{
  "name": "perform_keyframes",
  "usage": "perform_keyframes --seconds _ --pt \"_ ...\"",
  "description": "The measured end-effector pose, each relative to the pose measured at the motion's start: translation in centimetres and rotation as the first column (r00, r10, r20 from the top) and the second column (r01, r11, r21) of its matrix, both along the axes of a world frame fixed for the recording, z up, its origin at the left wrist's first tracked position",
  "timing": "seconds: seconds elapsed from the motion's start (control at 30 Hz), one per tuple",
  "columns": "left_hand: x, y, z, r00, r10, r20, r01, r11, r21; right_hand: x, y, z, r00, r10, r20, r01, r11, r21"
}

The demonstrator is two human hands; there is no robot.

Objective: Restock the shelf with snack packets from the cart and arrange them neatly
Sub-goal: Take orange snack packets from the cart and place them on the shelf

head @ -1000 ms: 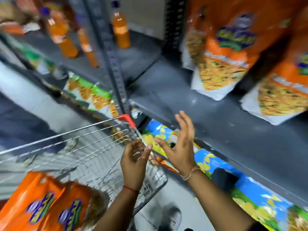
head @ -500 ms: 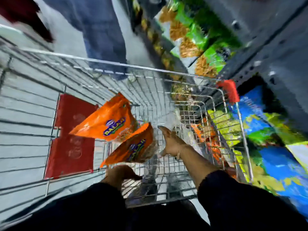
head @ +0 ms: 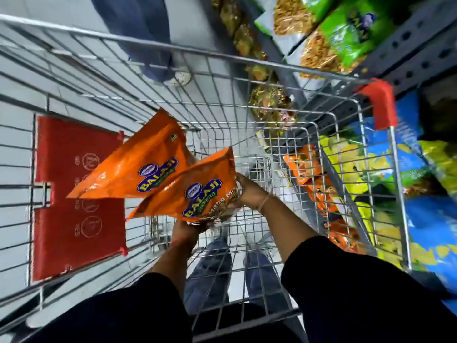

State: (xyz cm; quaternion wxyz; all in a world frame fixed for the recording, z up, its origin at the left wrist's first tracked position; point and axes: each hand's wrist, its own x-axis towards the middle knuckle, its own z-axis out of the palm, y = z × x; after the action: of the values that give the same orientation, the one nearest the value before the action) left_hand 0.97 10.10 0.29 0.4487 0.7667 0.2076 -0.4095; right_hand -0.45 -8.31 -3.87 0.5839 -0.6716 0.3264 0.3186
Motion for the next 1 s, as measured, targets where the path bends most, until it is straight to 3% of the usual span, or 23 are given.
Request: perform_keyframes --seconds 0.1,0.13,0.23,0.37,0.5,0.67,0.77,0.83,0.93,0.97,1.0 --pt "0.0 -2.5 2.9 0.997 -0.06 0.043 0.066 0.984 -0.164 -2.5 -3.1 7.0 0.985 -0.097 0.142 0.09 0.995 0.049" --pt "0.6 -2.7 3.4 0.997 -0.07 0.028 0.074 0.976 -0.203 -2.4 -3.6 7.5 0.983 -0.138 0.121 0.126 0.987 0.105" --pt "0.5 -5.2 6.6 0.978 -0.176 0.11 0.203 0.915 -0.349 -4.8 -5.7 13.5 0.927 -0.273 0.257 0.261 0.962 0.083" --pt "-1.0 -9.5 12.4 0.966 -0.16 0.204 0.244 0.827 -0.506 -8.8 -7.9 19.8 0.765 -0.452 0.458 0.457 0.883 0.108" --pt "-3.9 -15.2 18.2 0.908 -0.218 0.359 0.408 0.655 -0.636 -15.5 -10.3 25.8 0.556 -0.519 0.649 0.631 0.772 0.077" --pt "-9.6 -24.3 25.0 0.763 -0.316 0.564 0.645 0.422 -0.637 -24.8 -13.5 31.2 0.277 -0.494 0.824 0.845 0.534 0.037" --pt "-13.9 -29.2 27.6 0.617 -0.411 0.671 0.785 0.255 -0.565 -30.3 -15.1 32.9 0.122 -0.451 0.884 0.922 0.381 0.067" --pt "-15.9 -31.8 28.4 0.579 -0.462 0.672 0.801 0.165 -0.576 -32.6 -16.5 33.0 0.071 -0.428 0.901 0.95 0.304 0.07" --pt "-17.5 -35.3 27.8 0.572 -0.524 0.631 0.792 0.153 -0.591 -33.7 -17.7 32.6 0.06 -0.424 0.904 0.971 0.235 0.045" --pt "-24.5 -38.1 29.6 0.449 -0.608 0.655 0.828 0.007 -0.561 -40.6 -18.2 33.5 -0.054 -0.387 0.92 0.995 0.052 0.08" --pt "-26.3 -39.0 29.5 0.402 -0.644 0.651 0.838 -0.028 -0.545 -42.3 -18.7 33.2 -0.102 -0.393 0.914 0.994 -0.011 0.106"
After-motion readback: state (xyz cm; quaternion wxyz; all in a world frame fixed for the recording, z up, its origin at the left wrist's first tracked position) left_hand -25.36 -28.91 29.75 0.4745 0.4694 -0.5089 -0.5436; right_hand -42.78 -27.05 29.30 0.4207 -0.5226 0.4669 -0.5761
